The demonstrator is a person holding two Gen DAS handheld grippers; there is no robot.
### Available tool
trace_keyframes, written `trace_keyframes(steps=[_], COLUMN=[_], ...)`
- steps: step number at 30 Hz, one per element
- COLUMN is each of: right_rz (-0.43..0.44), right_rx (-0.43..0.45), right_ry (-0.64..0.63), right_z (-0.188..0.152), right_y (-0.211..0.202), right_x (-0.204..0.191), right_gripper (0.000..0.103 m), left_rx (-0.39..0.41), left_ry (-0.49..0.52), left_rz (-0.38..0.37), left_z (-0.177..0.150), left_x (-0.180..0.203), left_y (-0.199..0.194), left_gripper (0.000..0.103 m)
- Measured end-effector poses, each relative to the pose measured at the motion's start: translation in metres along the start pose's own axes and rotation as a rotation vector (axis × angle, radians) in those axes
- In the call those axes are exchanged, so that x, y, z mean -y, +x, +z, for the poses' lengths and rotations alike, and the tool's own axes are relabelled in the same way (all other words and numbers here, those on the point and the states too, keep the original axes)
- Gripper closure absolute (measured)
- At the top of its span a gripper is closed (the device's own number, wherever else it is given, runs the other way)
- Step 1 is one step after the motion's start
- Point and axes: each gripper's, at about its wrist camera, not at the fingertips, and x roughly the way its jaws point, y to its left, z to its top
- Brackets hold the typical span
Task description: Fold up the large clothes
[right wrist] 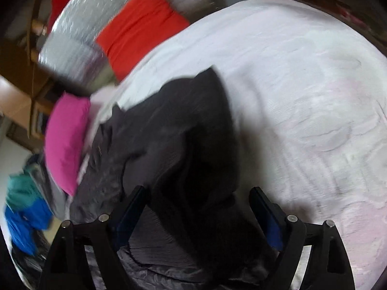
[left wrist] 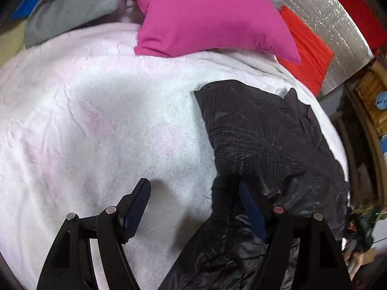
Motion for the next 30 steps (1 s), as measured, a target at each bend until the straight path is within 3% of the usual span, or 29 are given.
trace_keyframes(steps=[2, 4, 5, 6, 8, 10, 12, 13, 14, 16, 17, 20, 24, 26, 27, 28, 30], right_rz=[-0.017, -0.045, -0.039, -0.030, -0.039, -0.072, -0.042, -0.023, -0.004, 0.032, 0.039, 0.036, 0.088, 0.098, 0.116, 0.084, 0.046], right_rx=[0.040, 0.100, 0.122, 0.151, 0.157, 0.088, 0.060, 0.057, 0.054, 0.075, 0.102, 0.105, 0.025, 0.037, 0.035, 0.043, 0.069], right_ry=[-0.047, -0.056, -0.056, -0.061, -0.074, -0.053, 0.003, 0.027, 0.050, 0.071, 0.077, 0.092, 0.141, 0.088, 0.050, 0.009, -0.048], right_z=[-0.003, -0.004, -0.003, -0.004, -0.003, -0.003, -0.003, -0.002, 0.000, 0.001, 0.002, 0.006, 0.013, 0.014, 0.015, 0.016, 0.016], right_y=[-0.008, -0.020, -0.026, -0.033, -0.031, -0.012, -0.007, -0.010, -0.014, -0.026, -0.030, -0.024, 0.008, 0.012, 0.012, 0.011, 0.009], right_x=[-0.011, -0.017, -0.019, -0.020, -0.023, -0.016, -0.007, -0.004, -0.003, 0.002, 0.002, 0.006, 0.010, 0.001, -0.006, -0.014, -0.027], right_gripper=[0.044, 0.067, 0.068, 0.068, 0.068, 0.063, 0.055, 0.054, 0.051, 0.028, 0.025, 0.024, 0.024, 0.026, 0.043, 0.050, 0.066], left_rx=[0.009, 0.022, 0.023, 0.023, 0.039, 0.034, 0.010, -0.007, -0.017, -0.035, -0.039, -0.040, -0.043, -0.026, -0.022, -0.016, -0.002], left_ry=[-0.006, 0.004, 0.017, 0.032, 0.067, 0.083, 0.064, 0.041, 0.022, -0.021, -0.048, -0.074, 0.006, 0.047, 0.058, 0.065, 0.061], left_rz=[-0.021, -0.041, -0.067, -0.085, -0.062, -0.025, 0.007, -0.007, -0.030, -0.079, -0.109, -0.167, -0.168, -0.146, -0.130, -0.117, -0.109], left_z=[0.003, 0.002, 0.003, 0.003, 0.005, 0.005, 0.005, 0.006, 0.007, 0.008, 0.008, 0.010, 0.012, 0.012, 0.013, 0.015, 0.019], left_x=[0.004, 0.009, 0.013, 0.019, 0.028, 0.031, 0.029, 0.025, 0.023, 0.018, 0.017, 0.023, 0.044, 0.054, 0.057, 0.059, 0.057], left_y=[0.002, 0.001, -0.001, -0.004, -0.005, -0.001, 0.004, 0.006, 0.008, 0.011, 0.013, 0.020, 0.032, 0.033, 0.034, 0.036, 0.034], left_gripper=[0.029, 0.040, 0.059, 0.067, 0.067, 0.056, 0.027, 0.024, 0.024, 0.024, 0.024, 0.024, 0.025, 0.036, 0.042, 0.047, 0.066])
